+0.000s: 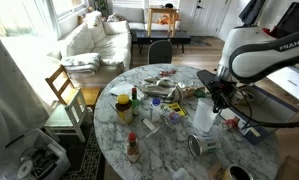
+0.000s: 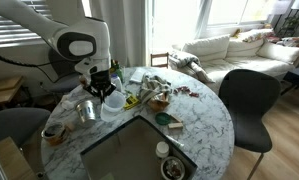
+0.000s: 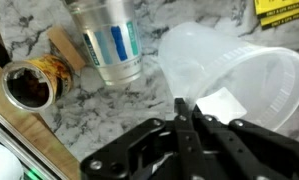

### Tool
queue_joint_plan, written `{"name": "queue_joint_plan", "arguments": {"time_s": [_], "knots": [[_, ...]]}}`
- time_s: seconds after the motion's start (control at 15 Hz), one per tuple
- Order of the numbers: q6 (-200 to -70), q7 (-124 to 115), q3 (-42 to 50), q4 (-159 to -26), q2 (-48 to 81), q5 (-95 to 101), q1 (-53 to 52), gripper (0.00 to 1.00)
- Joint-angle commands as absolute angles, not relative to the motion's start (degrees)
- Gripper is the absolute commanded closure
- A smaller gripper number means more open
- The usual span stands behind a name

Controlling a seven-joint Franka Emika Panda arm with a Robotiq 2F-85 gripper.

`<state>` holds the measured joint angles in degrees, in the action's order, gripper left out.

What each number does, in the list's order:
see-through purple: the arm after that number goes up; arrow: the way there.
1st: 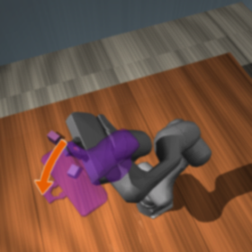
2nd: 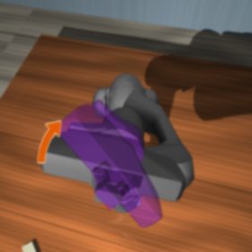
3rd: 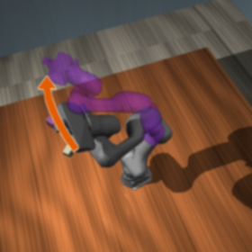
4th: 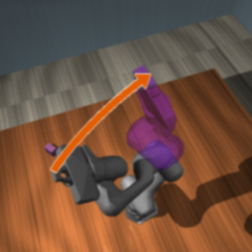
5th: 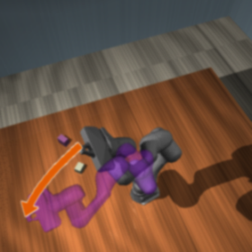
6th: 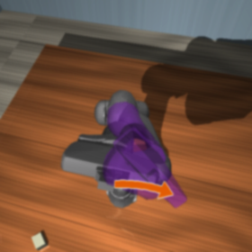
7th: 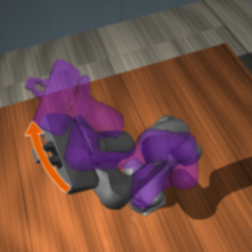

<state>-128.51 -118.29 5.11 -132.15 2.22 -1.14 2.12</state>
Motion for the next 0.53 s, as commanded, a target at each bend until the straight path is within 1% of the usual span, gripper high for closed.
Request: {"name": "queue_joint_plan", "arguments": {"time_s": [0.0, 0.33, 0.4, 0.47], "knots": [[-124.7, -124.9, 3.9, -130.1, 3.9, 8.9, 1.2, 0.70], [-122.2, -117.1, 1.9, -130.7, 0.8, 9.3, 0.1, 0.34], [-121.6, -114.4, 1.5, -130.8, 0.1, 8.8, -0.1, 0.25], [-120.3, -111.5, 1.0, -130.7, -0.5, 8.5, -0.2, 0.19]]}}
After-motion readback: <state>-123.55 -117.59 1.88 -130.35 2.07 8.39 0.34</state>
